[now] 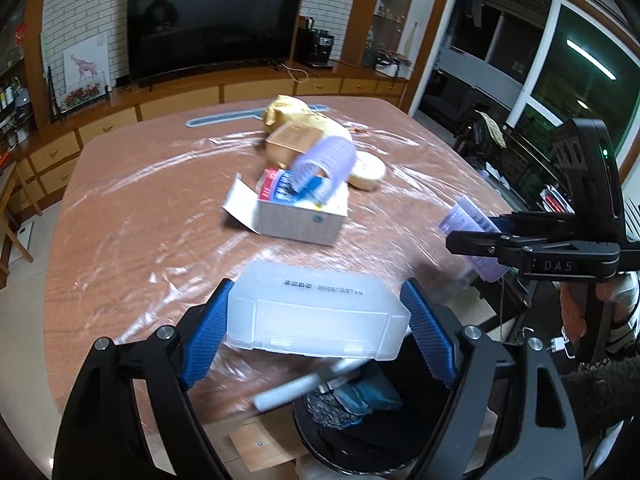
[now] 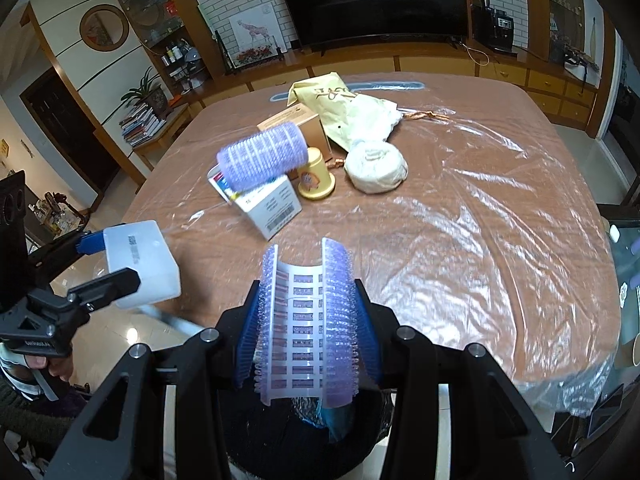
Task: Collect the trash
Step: 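Carry the hair roller and white plastic box down over the black bin, then open both tools to drop the roller and plastic box into the bin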
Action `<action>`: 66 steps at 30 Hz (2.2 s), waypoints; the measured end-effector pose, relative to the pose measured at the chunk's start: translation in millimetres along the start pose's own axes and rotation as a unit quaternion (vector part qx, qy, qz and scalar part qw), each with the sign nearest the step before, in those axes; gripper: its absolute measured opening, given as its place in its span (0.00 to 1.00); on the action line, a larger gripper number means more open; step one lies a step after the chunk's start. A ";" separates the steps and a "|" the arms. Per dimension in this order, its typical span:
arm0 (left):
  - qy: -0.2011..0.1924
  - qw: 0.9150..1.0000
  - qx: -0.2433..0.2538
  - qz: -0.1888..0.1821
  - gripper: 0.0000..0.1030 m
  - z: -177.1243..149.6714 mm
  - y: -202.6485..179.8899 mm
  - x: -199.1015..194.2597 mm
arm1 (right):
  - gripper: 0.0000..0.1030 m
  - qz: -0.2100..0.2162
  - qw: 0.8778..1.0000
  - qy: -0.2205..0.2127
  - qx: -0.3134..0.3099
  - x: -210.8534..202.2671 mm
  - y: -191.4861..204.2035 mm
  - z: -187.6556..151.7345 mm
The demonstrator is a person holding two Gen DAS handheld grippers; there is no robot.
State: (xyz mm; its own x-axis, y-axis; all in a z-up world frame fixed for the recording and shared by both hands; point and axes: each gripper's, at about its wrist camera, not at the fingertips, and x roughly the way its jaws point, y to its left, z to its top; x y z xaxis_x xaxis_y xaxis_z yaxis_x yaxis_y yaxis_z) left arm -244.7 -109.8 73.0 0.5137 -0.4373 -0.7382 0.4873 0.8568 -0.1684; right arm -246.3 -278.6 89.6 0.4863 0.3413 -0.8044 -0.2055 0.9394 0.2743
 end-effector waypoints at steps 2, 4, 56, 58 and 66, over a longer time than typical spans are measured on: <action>0.002 1.000 0.002 -0.007 0.82 -3.3 -6.2 -0.8 | 0.41 0.003 1.000 0.002 0.000 -3.9 1.9 -5.1; 0.004 1.000 0.004 -0.012 0.82 -6.7 -9.3 -2.4 | 0.41 0.004 1.000 0.004 -0.001 -6.4 3.1 -9.1; 0.100 0.991 0.071 -0.049 0.82 -82.8 -51.4 29.8 | 0.41 0.014 0.995 0.100 -0.024 25.1 23.2 -91.9; 0.104 0.991 0.072 -0.048 0.82 -85.0 -51.2 32.5 | 0.41 0.013 0.994 0.103 -0.025 28.5 23.9 -93.6; 0.121 0.989 0.079 -0.044 0.82 -94.6 -50.2 46.0 | 0.41 0.008 0.993 0.112 -0.029 44.0 26.6 -96.2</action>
State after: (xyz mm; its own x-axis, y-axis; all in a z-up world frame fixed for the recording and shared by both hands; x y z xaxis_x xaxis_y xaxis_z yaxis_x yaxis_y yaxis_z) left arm -312.3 -147.0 -14.4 0.2891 -0.4137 -0.8633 0.6360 0.7570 -0.1498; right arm -312.1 -241.7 10.9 0.2822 0.3335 -0.8995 -0.2630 0.9286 0.2618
